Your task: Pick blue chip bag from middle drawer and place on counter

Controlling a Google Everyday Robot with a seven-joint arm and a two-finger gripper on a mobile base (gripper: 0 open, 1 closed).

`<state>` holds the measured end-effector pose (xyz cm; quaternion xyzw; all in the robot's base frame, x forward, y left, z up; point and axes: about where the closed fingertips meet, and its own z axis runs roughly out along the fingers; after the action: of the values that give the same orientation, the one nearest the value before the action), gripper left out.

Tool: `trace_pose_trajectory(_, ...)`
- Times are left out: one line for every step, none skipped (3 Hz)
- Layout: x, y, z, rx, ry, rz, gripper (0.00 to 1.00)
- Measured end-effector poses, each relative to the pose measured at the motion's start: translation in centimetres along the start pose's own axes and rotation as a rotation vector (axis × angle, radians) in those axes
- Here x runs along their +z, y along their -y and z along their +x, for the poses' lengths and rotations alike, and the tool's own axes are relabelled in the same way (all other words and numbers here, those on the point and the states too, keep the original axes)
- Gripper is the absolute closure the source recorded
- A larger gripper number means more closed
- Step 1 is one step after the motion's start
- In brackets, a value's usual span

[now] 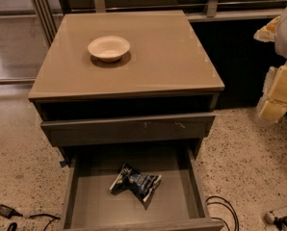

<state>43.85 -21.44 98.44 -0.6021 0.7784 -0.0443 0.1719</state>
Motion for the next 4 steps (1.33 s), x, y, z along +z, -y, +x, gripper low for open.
trace_pose_trajectory(0.0, 0.0, 0.0, 0.0, 0.0, 0.0, 0.0)
trace_pose_trajectory(1.7, -1.0, 0.7, -0.004, 0.015, -0.016, 0.0)
trace_pose_trajectory(8.3, -4.7, 1.7, -0.024, 0.089, -0.083, 0.0)
trace_pose_trajectory(12.8, -7.2, 2.1, -0.02, 0.186, -0.102, 0.0)
